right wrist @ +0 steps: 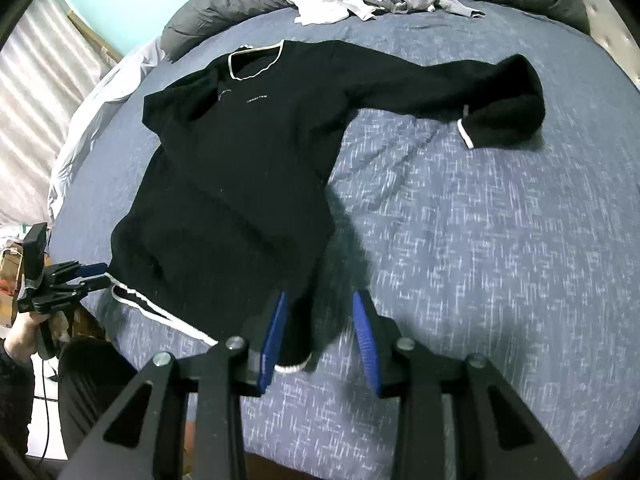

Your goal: Fold clothes

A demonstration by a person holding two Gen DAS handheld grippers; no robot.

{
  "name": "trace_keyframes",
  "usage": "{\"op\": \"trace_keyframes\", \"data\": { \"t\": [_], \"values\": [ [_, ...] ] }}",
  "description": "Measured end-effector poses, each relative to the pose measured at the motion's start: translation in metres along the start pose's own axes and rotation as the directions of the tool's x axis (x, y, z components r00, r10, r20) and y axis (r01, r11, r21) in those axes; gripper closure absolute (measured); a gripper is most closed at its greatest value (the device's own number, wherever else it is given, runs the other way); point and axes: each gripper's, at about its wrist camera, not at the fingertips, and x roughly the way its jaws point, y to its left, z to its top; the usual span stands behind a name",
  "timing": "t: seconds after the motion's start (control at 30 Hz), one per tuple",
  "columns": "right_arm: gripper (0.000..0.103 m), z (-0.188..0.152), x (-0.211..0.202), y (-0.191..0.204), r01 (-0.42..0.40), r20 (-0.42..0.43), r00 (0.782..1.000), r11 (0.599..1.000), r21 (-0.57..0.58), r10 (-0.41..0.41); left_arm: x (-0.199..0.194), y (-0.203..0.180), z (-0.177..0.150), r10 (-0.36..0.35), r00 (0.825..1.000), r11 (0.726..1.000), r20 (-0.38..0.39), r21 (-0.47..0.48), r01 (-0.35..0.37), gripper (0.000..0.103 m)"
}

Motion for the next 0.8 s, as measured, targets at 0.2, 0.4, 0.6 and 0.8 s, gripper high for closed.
{"op": "trace_keyframes", "data": {
  "t": [0.2, 0.4, 0.6, 0.8],
  "values": [
    [0.068, -0.005, -0.003, 0.003, -0.012, 0.006, 1.0, 1.0, 0.005, 0.012, 0.011, -0.009, 0.005, 0.04, 0.999, 0.999, -0.001, 0.024, -0.04, 0.071],
    [0.067, -0.009, -0.003, 0.012, -0.009, -0.002, 1.0, 1.0, -0.021, 0.009, 0.004, -0.013, 0.007, 0.071, 0.997, 0.994, 0.015, 0.081, -0.072, 0.095],
    [0.059, -0.018, 0.008, 0.026, -0.023, -0.064, 0.998, 0.997, -0.075, 0.018, -0.042, -0.01, 0.008, 0.076, 0.992, 0.992, 0.103, 0.095, -0.086, 0.096],
    [0.052, -0.027, 0.033, 0.049, -0.034, -0.144, 0.989, 0.989, -0.147, 0.012, -0.077, 0.003, 0.009, 0.087, 0.984, 0.993, 0.157, 0.062, -0.097, 0.096]
  ]
}}
